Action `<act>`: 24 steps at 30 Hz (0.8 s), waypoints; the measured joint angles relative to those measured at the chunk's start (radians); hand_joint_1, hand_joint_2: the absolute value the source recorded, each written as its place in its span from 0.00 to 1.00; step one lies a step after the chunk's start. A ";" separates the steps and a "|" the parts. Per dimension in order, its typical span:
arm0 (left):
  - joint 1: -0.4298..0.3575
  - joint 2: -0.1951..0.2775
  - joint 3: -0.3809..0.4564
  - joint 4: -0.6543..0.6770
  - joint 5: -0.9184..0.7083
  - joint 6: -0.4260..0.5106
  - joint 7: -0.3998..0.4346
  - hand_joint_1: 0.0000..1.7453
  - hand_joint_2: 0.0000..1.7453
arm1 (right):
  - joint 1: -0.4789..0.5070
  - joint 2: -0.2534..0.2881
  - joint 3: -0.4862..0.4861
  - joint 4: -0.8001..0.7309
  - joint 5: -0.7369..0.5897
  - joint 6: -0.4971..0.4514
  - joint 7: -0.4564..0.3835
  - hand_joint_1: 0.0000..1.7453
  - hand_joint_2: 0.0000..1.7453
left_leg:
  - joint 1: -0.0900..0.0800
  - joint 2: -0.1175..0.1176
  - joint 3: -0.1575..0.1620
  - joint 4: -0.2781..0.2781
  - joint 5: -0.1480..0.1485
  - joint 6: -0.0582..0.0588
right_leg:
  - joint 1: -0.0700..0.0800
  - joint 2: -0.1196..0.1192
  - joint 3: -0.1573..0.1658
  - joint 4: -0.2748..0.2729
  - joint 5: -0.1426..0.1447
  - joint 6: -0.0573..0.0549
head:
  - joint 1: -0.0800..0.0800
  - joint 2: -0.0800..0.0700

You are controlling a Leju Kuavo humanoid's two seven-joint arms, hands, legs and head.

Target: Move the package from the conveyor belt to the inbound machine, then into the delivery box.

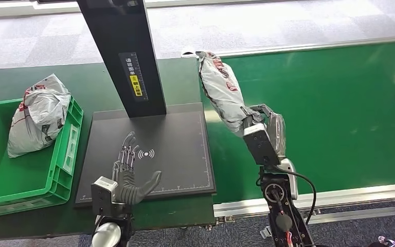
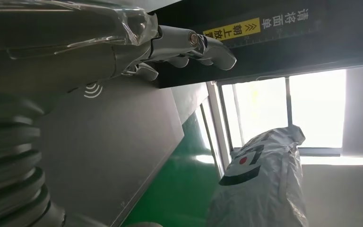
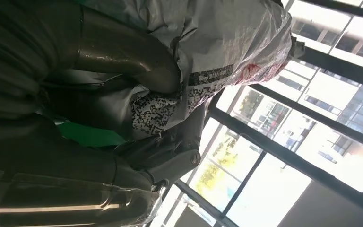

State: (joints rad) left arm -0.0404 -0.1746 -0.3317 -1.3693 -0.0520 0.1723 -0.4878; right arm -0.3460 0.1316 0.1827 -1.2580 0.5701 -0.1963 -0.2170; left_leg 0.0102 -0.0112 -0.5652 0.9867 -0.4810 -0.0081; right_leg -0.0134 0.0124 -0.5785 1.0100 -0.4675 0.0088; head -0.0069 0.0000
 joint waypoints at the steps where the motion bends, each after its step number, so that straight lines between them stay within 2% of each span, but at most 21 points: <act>1: -0.006 0.001 0.003 0.000 0.002 0.005 -0.002 0.00 1.00 | -0.015 0.005 0.010 0.023 -0.016 0.019 -0.003 1.00 1.00 | 0.000 0.000 0.000 0.000 0.000 0.000 | 0.000 0.000 0.000 0.000 0.000 0.000 | 0.000 0.000; 5: -0.031 0.003 0.035 -0.005 0.003 0.046 -0.007 0.00 1.00 | -0.091 0.052 0.070 0.197 -0.075 0.080 -0.028 1.00 1.00 | 0.001 0.000 0.001 0.000 0.001 -0.001 | 0.001 0.000 0.000 0.000 0.000 -0.001 | 0.000 0.000; 10: -0.037 0.010 0.116 -0.049 -0.016 0.087 -0.003 0.00 1.00 | -0.144 0.121 0.163 0.407 -0.103 0.115 -0.054 1.00 1.00 | 0.003 0.000 0.000 0.000 0.002 -0.001 | 0.003 0.000 0.000 0.001 0.000 -0.001 | 0.000 0.000; 14: -0.035 0.018 0.164 -0.074 -0.019 0.091 -0.001 0.00 1.00 | -0.156 0.155 0.217 0.497 -0.108 0.123 -0.059 1.00 1.00 | 0.003 0.000 0.000 0.000 0.001 -0.001 | 0.003 0.000 0.000 0.001 0.000 -0.001 | 0.000 0.000; 18: -0.034 0.021 0.186 -0.082 -0.023 0.096 -0.002 0.00 1.00 | -0.173 0.168 0.243 0.544 -0.111 0.135 -0.059 1.00 1.00 | 0.002 0.000 -0.001 0.000 0.001 -0.001 | 0.002 0.000 0.000 0.000 0.000 -0.001 | 0.000 0.000; 19: -0.035 0.022 0.190 -0.083 -0.023 0.098 -0.003 0.00 1.00 | -0.176 0.171 0.249 0.554 -0.112 0.139 -0.059 0.97 1.00 | 0.002 0.000 -0.001 0.000 0.001 -0.001 | 0.002 0.000 0.000 0.000 0.000 -0.001 | 0.000 0.000; 22: -0.039 0.023 0.200 -0.082 -0.024 0.100 -0.005 0.00 1.00 | -0.185 0.182 0.267 0.582 -0.115 0.145 -0.059 0.22 1.00 | 0.002 0.000 0.000 0.000 0.001 -0.001 | 0.002 0.000 0.000 0.000 0.000 -0.001 | 0.000 0.000; 23: -0.041 0.023 0.203 -0.082 -0.024 0.101 -0.006 0.00 1.00 | -0.188 0.186 0.271 0.590 -0.118 0.146 -0.058 0.00 1.00 | 0.002 0.000 0.000 0.000 0.001 -0.001 | 0.002 0.000 0.000 0.000 0.000 -0.001 | 0.000 0.000; 24: -0.044 0.024 0.206 -0.082 -0.024 0.103 -0.007 0.00 1.00 | -0.191 0.189 0.275 0.597 -0.122 0.146 -0.057 0.00 1.00 | 0.002 0.000 0.000 0.000 0.001 -0.001 | 0.002 0.000 0.000 0.000 0.000 -0.001 | 0.000 0.000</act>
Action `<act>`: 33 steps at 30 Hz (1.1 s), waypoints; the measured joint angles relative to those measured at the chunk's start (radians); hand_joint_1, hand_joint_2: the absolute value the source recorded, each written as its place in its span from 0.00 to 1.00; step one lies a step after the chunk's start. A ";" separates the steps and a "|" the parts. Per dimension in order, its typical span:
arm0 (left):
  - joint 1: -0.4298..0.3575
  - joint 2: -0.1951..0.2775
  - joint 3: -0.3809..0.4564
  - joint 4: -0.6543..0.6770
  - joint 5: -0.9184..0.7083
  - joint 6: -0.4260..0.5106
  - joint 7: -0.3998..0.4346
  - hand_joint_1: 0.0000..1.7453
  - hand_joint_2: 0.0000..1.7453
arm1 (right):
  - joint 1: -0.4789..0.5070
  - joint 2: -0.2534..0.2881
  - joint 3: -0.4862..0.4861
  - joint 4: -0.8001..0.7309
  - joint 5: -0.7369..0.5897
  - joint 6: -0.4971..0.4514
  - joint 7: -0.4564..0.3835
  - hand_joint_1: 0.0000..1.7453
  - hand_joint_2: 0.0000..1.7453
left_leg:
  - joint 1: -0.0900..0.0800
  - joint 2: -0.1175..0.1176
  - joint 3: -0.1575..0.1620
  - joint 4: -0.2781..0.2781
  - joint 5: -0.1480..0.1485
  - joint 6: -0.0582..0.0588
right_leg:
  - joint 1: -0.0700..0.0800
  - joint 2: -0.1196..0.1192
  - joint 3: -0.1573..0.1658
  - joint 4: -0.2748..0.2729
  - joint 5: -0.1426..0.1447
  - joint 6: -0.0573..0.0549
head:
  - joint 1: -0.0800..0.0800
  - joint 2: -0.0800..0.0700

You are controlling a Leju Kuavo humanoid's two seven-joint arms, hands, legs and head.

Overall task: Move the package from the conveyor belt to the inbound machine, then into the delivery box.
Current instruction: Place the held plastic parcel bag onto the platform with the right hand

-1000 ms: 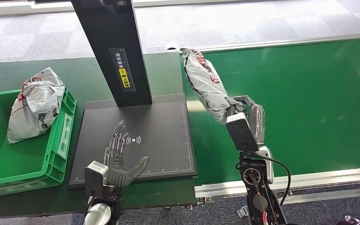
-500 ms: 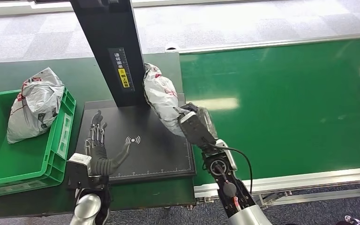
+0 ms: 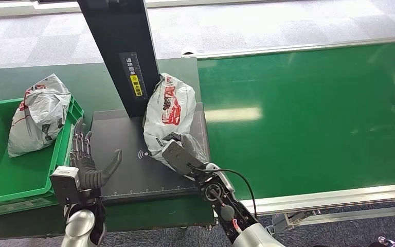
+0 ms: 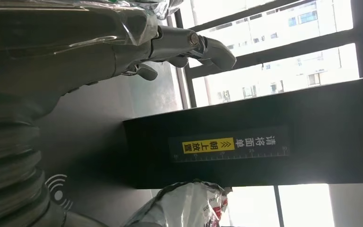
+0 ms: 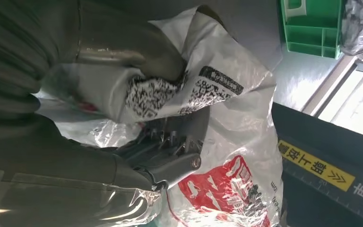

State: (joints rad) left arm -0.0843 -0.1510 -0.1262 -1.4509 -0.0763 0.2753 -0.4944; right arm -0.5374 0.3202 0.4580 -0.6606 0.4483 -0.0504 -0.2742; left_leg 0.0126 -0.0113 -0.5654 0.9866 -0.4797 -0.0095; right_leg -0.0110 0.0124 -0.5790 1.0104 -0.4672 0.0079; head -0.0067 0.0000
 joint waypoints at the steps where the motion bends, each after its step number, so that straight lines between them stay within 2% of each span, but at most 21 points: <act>1: -0.002 0.000 0.002 0.000 0.000 0.002 -0.001 0.00 1.00 | -0.003 0.002 0.003 0.006 -0.004 -0.001 0.001 0.00 1.00 | 0.000 0.000 0.000 0.000 0.000 0.000 | 0.000 0.000 0.000 0.000 0.000 0.000 | 0.000 0.000; 6: -0.011 0.000 0.010 0.005 -0.013 0.003 -0.004 0.00 1.00 | -0.011 0.007 0.006 0.019 -0.067 0.033 -0.029 0.00 1.00 | 0.000 0.000 0.000 0.000 0.000 0.000 | 0.000 0.000 0.000 0.000 0.000 0.000 | 0.000 0.000; 12: -0.035 0.000 0.007 0.025 -0.076 -0.003 0.008 0.00 1.00 | -0.004 0.001 0.005 -0.031 -0.228 0.191 -0.124 0.00 1.00 | 0.000 0.000 0.000 0.000 0.000 0.000 | 0.000 0.000 -0.001 0.000 0.000 0.000 | 0.000 0.000; 15: -0.055 -0.001 0.000 0.044 -0.118 -0.001 0.037 0.00 1.00 | -0.003 -0.006 0.005 -0.068 -0.285 0.237 -0.158 0.00 1.00 | 0.000 0.000 0.000 0.000 0.000 0.000 | 0.000 0.000 -0.001 0.000 0.000 0.000 | 0.000 0.000; 20: -0.090 -0.004 -0.026 0.092 -0.208 -0.010 0.087 0.00 1.00 | 0.009 -0.025 0.005 -0.160 -0.325 0.236 -0.191 0.00 1.00 | 0.000 0.000 0.001 0.000 0.000 0.000 | 0.000 0.000 -0.001 0.000 0.000 0.000 | 0.000 0.000; 28: -0.183 -0.026 -0.109 0.255 -0.381 -0.029 0.151 0.00 1.00 | 0.070 -0.068 0.001 -0.385 -0.378 0.206 -0.197 0.00 1.00 | 0.000 0.001 0.000 0.000 0.000 0.000 | 0.000 0.001 -0.001 0.000 0.000 0.000 | 0.000 0.000; 33: -0.217 -0.036 -0.144 0.328 -0.442 -0.026 0.175 0.00 1.00 | 0.096 -0.091 -0.002 -0.466 -0.385 0.197 -0.196 0.00 1.00 | 0.000 0.000 0.000 0.001 0.000 0.000 | -0.001 0.001 -0.001 0.000 0.000 0.000 | 0.000 0.000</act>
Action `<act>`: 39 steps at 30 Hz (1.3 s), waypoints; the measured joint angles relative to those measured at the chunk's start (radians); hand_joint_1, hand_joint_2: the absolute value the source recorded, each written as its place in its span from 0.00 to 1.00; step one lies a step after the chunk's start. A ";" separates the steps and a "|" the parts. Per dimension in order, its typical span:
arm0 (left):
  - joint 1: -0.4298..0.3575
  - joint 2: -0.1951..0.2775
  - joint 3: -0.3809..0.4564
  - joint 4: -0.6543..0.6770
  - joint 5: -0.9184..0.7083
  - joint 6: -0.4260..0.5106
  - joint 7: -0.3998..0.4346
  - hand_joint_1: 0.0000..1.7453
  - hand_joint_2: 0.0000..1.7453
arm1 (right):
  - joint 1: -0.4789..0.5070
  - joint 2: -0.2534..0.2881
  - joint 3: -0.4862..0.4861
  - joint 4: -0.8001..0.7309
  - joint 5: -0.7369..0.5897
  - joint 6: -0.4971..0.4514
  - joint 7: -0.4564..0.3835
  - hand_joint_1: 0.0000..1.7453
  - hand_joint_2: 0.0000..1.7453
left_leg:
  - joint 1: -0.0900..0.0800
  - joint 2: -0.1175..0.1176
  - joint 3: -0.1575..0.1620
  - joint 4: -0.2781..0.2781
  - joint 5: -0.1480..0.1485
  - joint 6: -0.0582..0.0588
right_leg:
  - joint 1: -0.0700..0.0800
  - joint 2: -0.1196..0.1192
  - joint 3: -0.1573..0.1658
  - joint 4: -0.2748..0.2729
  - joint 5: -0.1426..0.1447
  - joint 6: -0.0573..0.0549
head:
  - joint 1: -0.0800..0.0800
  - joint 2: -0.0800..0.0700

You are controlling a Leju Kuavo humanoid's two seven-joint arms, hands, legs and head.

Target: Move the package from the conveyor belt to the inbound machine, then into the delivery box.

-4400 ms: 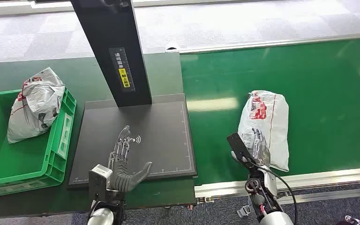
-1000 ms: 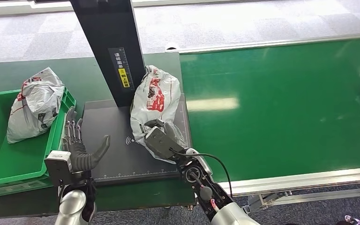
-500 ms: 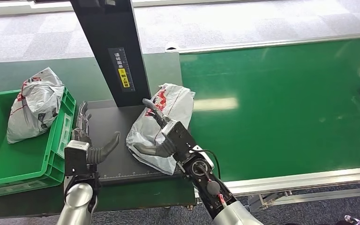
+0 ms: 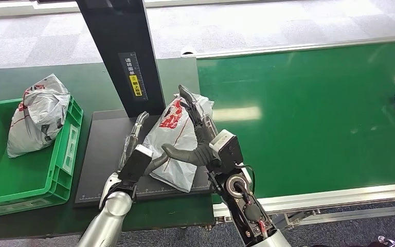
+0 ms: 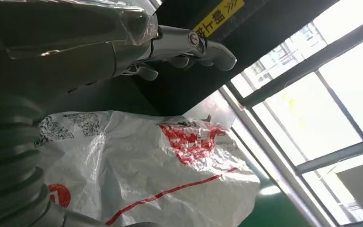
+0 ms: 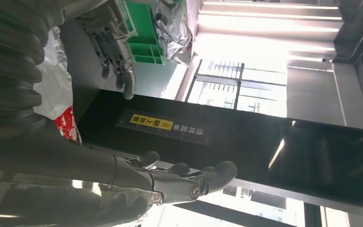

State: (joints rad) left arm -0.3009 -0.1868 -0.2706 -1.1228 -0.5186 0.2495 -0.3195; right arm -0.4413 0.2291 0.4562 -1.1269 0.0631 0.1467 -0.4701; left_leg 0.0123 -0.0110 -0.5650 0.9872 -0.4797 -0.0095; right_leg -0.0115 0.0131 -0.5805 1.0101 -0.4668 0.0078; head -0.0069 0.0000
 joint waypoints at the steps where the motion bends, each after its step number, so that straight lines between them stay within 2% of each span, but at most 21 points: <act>1: -0.013 -0.001 -0.012 0.025 -0.049 0.005 0.016 0.00 1.00 | 0.008 -0.004 -0.002 -0.017 -0.002 -0.005 -0.002 0.00 1.00 | 0.000 -0.001 0.000 0.000 0.000 0.000 | 0.000 0.000 0.000 0.000 0.000 0.000 | 0.000 0.000; 7: -0.152 -0.023 -0.139 0.327 -0.424 0.110 0.141 0.00 1.00 | 0.063 -0.032 -0.028 -0.147 -0.010 -0.018 -0.007 0.00 1.00 | -0.001 0.000 0.000 0.000 0.000 0.000 | 0.000 0.000 0.001 0.000 0.000 0.000 | 0.000 0.000; 11: -0.216 -0.035 -0.203 0.475 -0.489 0.137 0.173 0.00 1.00 | 0.083 -0.046 -0.039 -0.193 -0.010 -0.020 -0.007 0.00 1.00 | -0.001 0.000 0.000 0.000 0.000 0.000 | -0.001 0.000 0.001 0.000 0.001 0.000 | 0.000 0.000; 16: -0.260 -0.044 -0.232 0.553 -0.490 0.145 0.175 0.00 1.00 | 0.093 -0.058 -0.044 -0.218 -0.010 -0.022 -0.008 0.00 1.00 | -0.001 0.000 0.000 0.000 0.000 0.000 | -0.001 -0.001 0.001 0.000 0.001 0.000 | 0.000 0.000; 22: -0.278 -0.048 -0.243 0.588 -0.493 0.147 0.177 0.00 1.00 | 0.098 -0.065 -0.048 -0.228 -0.010 -0.024 -0.008 0.00 1.00 | -0.001 0.000 0.001 0.000 0.000 0.000 | -0.001 -0.001 0.003 0.000 0.001 0.000 | 0.000 0.000; 28: -0.323 -0.063 -0.275 0.630 -0.625 0.120 0.262 0.00 1.00 | 0.098 -0.065 -0.054 -0.229 -0.010 -0.029 -0.014 0.00 1.00 | -0.001 -0.001 0.003 0.000 0.000 0.000 | -0.001 -0.002 0.006 0.000 0.001 0.000 | 0.000 0.000; 29: -0.336 -0.066 -0.282 0.639 -0.647 0.101 0.277 0.15 1.00 | 0.098 -0.065 -0.056 -0.229 -0.009 -0.030 -0.014 0.00 1.00 | -0.001 -0.001 0.004 0.000 0.000 0.000 | -0.001 -0.002 0.007 0.000 0.001 0.000 | 0.000 0.000; 32: -0.368 -0.075 -0.304 0.667 -0.695 0.040 0.305 0.90 1.00 | 0.098 -0.065 -0.063 -0.229 -0.009 -0.032 -0.017 0.00 1.00 | -0.001 -0.002 0.007 0.000 0.000 0.001 | -0.001 -0.002 0.010 0.000 0.000 0.000 | 0.000 0.000; 33: -0.375 -0.077 -0.311 0.676 -0.705 0.024 0.310 1.00 1.00 | 0.098 -0.065 -0.065 -0.229 -0.009 -0.033 -0.018 0.00 1.00 | -0.001 -0.002 0.008 0.000 0.000 0.001 | -0.001 -0.003 0.011 0.000 0.000 0.000 | 0.000 0.000; 35: -0.382 -0.080 -0.319 0.690 -0.714 0.012 0.313 1.00 1.00 | 0.098 -0.065 -0.068 -0.229 -0.009 -0.037 -0.021 0.00 1.00 | -0.001 -0.002 0.010 0.000 0.000 0.001 | -0.001 -0.002 0.013 0.000 0.000 0.000 | 0.000 0.000; 39: -0.379 -0.079 -0.317 0.709 -0.691 0.062 0.292 1.00 1.00 | 0.098 -0.065 -0.078 -0.229 -0.007 -0.052 -0.022 0.00 1.00 | -0.001 -0.001 0.010 0.000 0.001 0.001 | -0.001 -0.002 0.013 0.000 0.001 0.000 | 0.000 0.000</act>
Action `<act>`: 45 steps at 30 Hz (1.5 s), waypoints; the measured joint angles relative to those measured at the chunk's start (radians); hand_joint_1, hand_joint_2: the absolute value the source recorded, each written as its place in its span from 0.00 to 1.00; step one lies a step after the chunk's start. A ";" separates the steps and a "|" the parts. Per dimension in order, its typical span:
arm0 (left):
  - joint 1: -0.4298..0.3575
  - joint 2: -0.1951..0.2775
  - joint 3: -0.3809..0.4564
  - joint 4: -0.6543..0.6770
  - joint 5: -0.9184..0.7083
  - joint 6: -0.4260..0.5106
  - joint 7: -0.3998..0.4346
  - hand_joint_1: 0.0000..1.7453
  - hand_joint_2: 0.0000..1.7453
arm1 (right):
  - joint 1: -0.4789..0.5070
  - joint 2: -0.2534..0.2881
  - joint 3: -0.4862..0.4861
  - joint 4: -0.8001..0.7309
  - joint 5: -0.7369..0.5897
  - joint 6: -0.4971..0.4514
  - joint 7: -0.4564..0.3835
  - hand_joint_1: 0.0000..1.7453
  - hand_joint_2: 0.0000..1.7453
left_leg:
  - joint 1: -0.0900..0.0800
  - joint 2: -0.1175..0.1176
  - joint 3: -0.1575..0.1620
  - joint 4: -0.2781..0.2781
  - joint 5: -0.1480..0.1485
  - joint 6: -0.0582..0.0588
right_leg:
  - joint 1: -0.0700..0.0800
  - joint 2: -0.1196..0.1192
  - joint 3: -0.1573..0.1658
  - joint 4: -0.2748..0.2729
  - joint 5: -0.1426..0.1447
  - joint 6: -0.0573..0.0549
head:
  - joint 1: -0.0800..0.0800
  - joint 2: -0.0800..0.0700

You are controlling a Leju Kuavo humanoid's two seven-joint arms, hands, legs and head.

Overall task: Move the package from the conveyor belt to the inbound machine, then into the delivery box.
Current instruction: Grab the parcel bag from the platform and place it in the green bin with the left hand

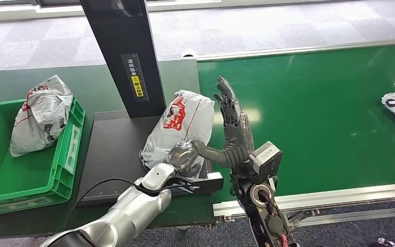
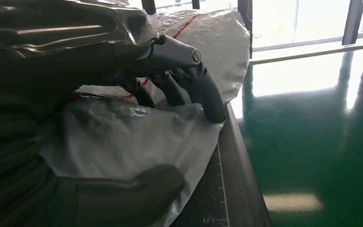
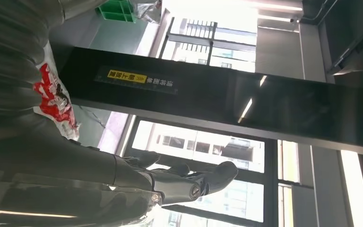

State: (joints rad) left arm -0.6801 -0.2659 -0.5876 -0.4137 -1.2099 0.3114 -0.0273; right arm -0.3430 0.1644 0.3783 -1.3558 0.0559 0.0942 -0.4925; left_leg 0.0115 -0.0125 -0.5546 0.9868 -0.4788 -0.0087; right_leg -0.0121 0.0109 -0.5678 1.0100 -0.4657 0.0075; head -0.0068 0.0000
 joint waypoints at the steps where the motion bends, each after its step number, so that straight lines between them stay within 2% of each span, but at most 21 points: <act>1: 0.001 0.002 0.006 0.002 0.006 0.014 -0.006 1.00 1.00 | 0.000 0.000 -0.004 0.000 0.000 -0.002 0.000 0.00 1.00 | 0.000 0.000 0.000 0.000 0.000 0.000 | 0.000 0.000 0.000 0.000 0.000 0.000 | 0.000 0.000; 5: 0.001 0.014 0.042 0.004 0.015 0.052 -0.026 1.00 1.00 | 0.004 0.000 -0.018 0.000 0.001 -0.004 0.000 0.00 1.00 | 0.000 0.000 -0.001 0.000 0.001 0.000 | 0.000 0.000 -0.002 0.000 0.001 0.000 | 0.000 0.000; 16: 0.005 0.046 0.097 0.004 0.012 0.064 -0.039 1.00 1.00 | 0.014 0.000 -0.037 0.000 0.001 -0.014 -0.004 0.00 1.00 | 0.000 0.000 -0.006 0.000 0.001 0.000 | 0.000 0.000 -0.006 0.000 0.001 0.000 | 0.000 0.000; 32: 0.014 0.047 0.123 0.000 0.018 0.091 -0.063 1.00 1.00 | 0.017 0.000 -0.046 0.000 0.001 -0.015 -0.004 0.00 1.00 | 0.000 0.000 -0.006 0.000 0.001 0.000 | 0.000 0.000 -0.007 0.000 0.001 0.000 | 0.000 0.000; 36: 0.022 0.047 0.132 -0.012 0.038 0.137 -0.092 1.00 1.00 | 0.018 0.000 -0.047 0.000 0.002 -0.020 -0.003 0.00 1.00 | 0.000 0.000 -0.006 0.000 0.001 0.000 | 0.000 0.000 -0.007 0.000 0.001 0.000 | 0.000 0.000; 40: 0.049 0.049 0.161 -0.102 0.093 0.222 -0.153 1.00 1.00 | 0.028 -0.002 -0.050 -0.007 0.008 -0.033 0.000 0.00 1.00 | 0.000 0.000 -0.006 0.000 0.001 0.000 | 0.000 0.000 -0.007 0.000 0.001 0.000 | 0.000 0.000; 45: 0.120 0.065 0.195 -0.367 0.174 0.232 -0.166 1.00 1.00 | 0.046 -0.008 -0.054 -0.015 0.013 -0.050 0.002 0.00 1.00 | 0.000 0.001 -0.008 0.000 0.001 0.000 | 0.000 0.001 -0.009 0.000 0.001 0.000 | 0.000 0.000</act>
State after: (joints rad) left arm -0.5605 -0.2012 -0.3927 -0.7803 -1.0358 0.5433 -0.1934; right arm -0.2974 0.1560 0.3245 -1.3706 0.0687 0.0444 -0.4910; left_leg 0.0115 -0.0118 -0.5628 0.9868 -0.4783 -0.0089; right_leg -0.0120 0.0115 -0.5767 1.0102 -0.4651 0.0073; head -0.0067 0.0000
